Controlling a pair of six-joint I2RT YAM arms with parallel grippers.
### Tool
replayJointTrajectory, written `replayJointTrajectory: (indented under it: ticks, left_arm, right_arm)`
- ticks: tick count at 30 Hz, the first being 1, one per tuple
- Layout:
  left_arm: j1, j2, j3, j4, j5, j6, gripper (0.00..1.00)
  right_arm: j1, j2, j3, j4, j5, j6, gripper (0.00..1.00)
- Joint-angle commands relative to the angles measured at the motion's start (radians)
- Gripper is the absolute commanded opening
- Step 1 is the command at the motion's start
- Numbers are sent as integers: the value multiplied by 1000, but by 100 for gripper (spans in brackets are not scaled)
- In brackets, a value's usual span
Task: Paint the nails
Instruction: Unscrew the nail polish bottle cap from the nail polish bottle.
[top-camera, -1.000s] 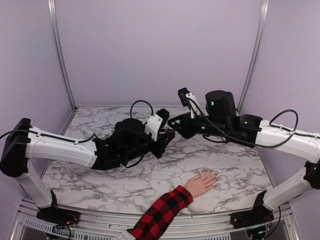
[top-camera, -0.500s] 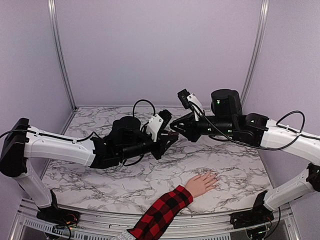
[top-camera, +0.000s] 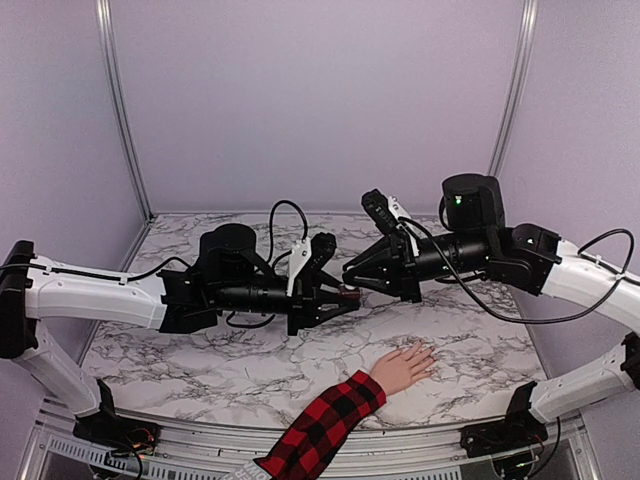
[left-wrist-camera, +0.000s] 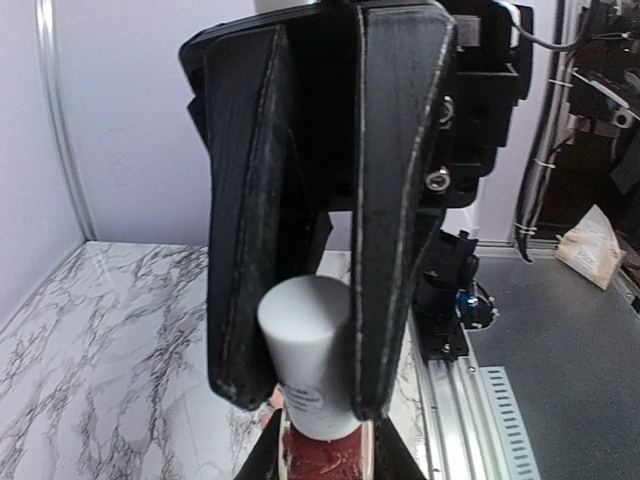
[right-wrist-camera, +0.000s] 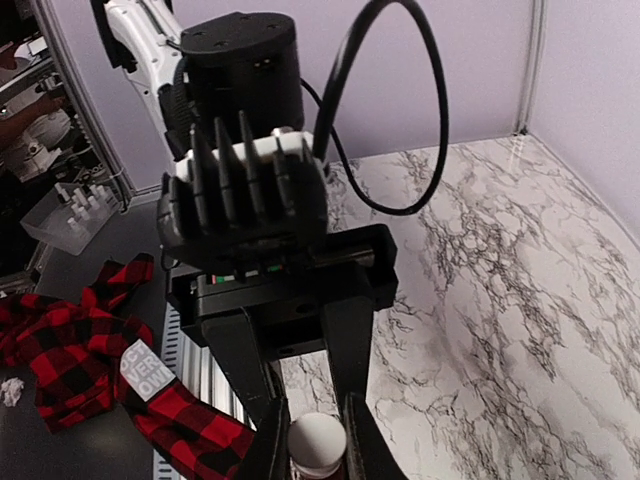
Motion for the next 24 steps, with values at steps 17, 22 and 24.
replayJointTrajectory:
  ticks: [17, 22, 24]
  left_arm:
    - [-25, -68, -10, 44, 207, 60, 0]
    - [-22, -76, -34, 43, 31, 77, 0]
    - [-22, -74, -39, 41, -31, 82, 0]
  right_arm:
    - [19, -13, 61, 58, -159, -59, 37]
    - [20, -20, 48, 67, -75, -17, 57]
    - [19, -16, 51, 62, -47, -5, 60]
